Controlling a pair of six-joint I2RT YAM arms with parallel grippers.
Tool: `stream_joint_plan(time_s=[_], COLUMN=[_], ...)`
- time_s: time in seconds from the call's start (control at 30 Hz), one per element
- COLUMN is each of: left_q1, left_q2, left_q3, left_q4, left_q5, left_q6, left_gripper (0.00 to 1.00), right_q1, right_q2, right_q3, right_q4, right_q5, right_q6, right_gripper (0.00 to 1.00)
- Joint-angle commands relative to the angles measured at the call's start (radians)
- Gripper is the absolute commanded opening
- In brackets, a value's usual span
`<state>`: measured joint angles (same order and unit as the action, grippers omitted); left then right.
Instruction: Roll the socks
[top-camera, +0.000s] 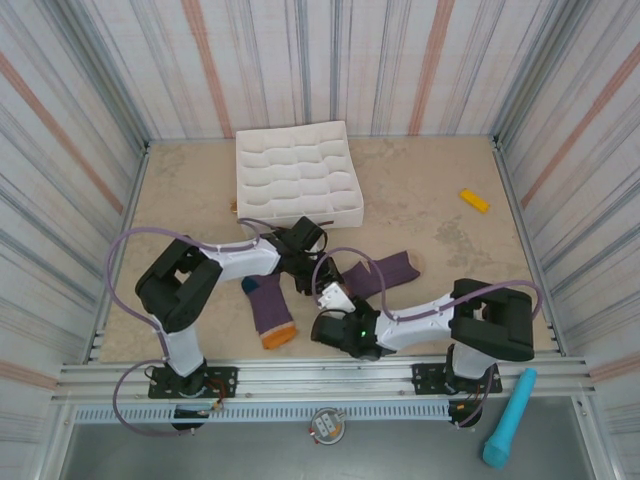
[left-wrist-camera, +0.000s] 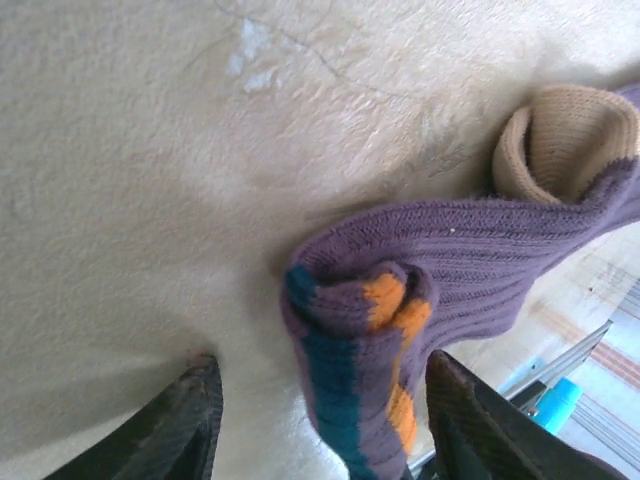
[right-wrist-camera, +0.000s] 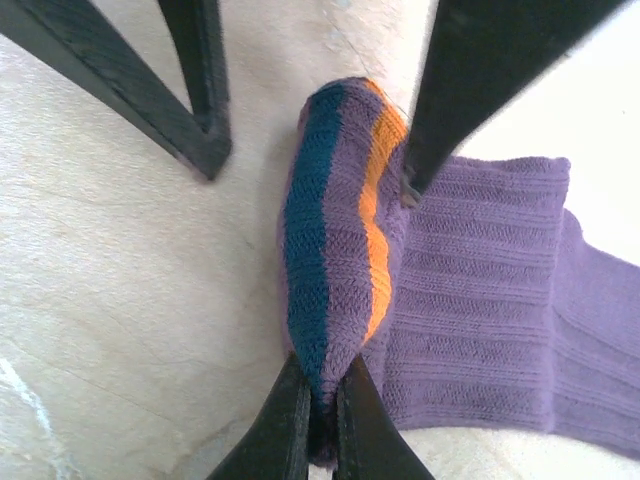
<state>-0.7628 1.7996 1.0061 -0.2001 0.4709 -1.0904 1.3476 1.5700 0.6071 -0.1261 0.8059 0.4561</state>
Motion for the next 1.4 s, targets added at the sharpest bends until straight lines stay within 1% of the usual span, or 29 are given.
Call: stream_joint_plan(time_s=[0.0, 0.03, 0.07, 0.1, 0.13, 0.3, 0.43, 0.6, 0.7, 0.83, 0.97, 1.07, 1.2, 1.3, 1.37], left_q1=[-0.001, -0.001, -0.001, -0.001, -0.001, -0.001, -0.001, -0.004, -0.009, -0.021, -0.039, -0.053, -0.059, -0.069, -0.080], left_q2=[-0.051, -0.064, -0.072, -0.079, -0.088, -0.138, -0.185, -0.206, -0.195, -0.173, -0.173, -0.165, -0.142, -0.125, -0.111], left_q3=[-0.044, -0.049, -0.049, -0.049, -0.050, -0.092, -0.134, -0.140, -0.141, -0.133, -0.127, -0.124, -0.131, -0.138, -0.132], left_q4=[0.034, 0.044, 0.048, 0.049, 0.053, 0.120, 0.186, 0.195, 0.208, 0.220, 0.223, 0.226, 0.249, 0.282, 0.291], left_q5=[-0.041, -0.049, -0.055, -0.060, -0.064, -0.107, -0.147, -0.172, -0.169, -0.164, -0.185, -0.199, -0.193, -0.187, -0.186], left_q6=[-0.038, -0.042, -0.042, -0.040, -0.036, -0.044, -0.035, -0.013, -0.017, -0.020, -0.003, 0.015, 0.016, 0.008, 0.007], left_gripper=[0.69, 0.72, 0.78, 0.81, 0.82, 0.83, 0.83, 0.82, 0.82, 0.81, 0.80, 0.79, 0.76, 0.75, 0.74], right_q1=[-0.042, -0.054, -0.069, -0.084, -0.102, -0.193, -0.291, -0.397, -0.474, -0.547, -0.618, -0.684, -0.766, -0.836, -0.863], right_q2=[-0.066, -0.087, -0.109, -0.129, -0.154, -0.264, -0.353, -0.430, -0.415, -0.363, -0.371, -0.377, -0.415, -0.402, -0.375], right_q3=[-0.063, -0.084, -0.109, -0.129, -0.154, -0.250, -0.330, -0.391, -0.401, -0.406, -0.434, -0.426, -0.442, -0.459, -0.457], right_q4=[0.050, 0.069, 0.092, 0.111, 0.133, 0.208, 0.275, 0.300, 0.318, 0.357, 0.403, 0.378, 0.347, 0.370, 0.373], right_q5=[-0.123, -0.143, -0.172, -0.203, -0.235, -0.375, -0.533, -0.678, -0.796, -0.907, -0.995, -1.081, -1.150, -1.232, -1.268], right_q6=[0.056, 0.064, 0.068, 0.072, 0.078, 0.094, 0.117, 0.165, 0.183, 0.233, 0.301, 0.331, 0.373, 0.409, 0.416], right_gripper=[0.00, 0.00, 0.00, 0.00, 0.00, 0.00, 0.00, 0.00, 0.00, 0.00, 0.00, 0.00, 0.00, 0.00, 0.00])
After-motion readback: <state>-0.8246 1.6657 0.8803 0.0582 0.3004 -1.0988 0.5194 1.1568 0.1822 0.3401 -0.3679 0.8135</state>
